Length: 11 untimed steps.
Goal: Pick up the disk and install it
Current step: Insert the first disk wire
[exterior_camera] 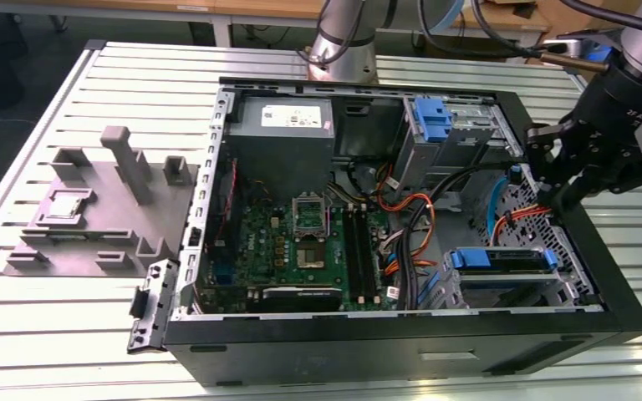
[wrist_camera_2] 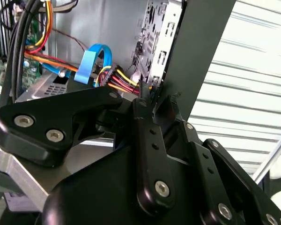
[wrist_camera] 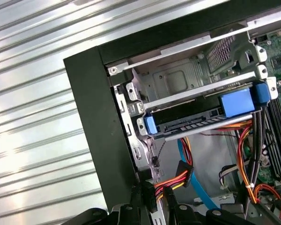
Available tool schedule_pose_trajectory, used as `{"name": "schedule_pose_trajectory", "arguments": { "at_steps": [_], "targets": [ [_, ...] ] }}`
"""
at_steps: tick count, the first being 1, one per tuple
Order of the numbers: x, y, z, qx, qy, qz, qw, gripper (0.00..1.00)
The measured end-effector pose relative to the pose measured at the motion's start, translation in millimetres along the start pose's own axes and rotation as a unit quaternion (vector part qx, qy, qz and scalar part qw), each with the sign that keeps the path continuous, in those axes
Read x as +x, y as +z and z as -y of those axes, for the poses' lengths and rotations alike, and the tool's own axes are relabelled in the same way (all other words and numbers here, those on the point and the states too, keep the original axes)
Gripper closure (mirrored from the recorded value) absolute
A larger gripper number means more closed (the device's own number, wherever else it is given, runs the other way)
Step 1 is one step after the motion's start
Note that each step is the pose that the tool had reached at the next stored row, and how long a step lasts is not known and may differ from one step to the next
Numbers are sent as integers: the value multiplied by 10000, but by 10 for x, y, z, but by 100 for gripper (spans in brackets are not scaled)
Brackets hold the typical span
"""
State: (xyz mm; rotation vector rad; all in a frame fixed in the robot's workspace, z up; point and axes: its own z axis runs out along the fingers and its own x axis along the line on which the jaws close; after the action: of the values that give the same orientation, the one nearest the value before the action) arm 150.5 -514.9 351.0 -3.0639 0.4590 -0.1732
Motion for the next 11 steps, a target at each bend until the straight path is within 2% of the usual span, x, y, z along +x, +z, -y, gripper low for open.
{"name": "schedule_pose_trajectory", "arguments": {
  "at_steps": [2, 4, 5, 8, 9, 11],
  "targets": [
    [-1, 1, -1, -39, -95, -10, 9999, 67],
    [-4, 1, -2, -102, -150, -28, 9998, 67],
    [-8, 1, -1, -140, -160, -45, 9998, 67],
    [-24, 0, 10, -255, -180, -138, 9994, 67],
    [-29, 1, 20, -276, -183, -156, 9993, 67],
    [-35, 4, 35, -276, -185, -161, 9993, 67]
  ]
}}
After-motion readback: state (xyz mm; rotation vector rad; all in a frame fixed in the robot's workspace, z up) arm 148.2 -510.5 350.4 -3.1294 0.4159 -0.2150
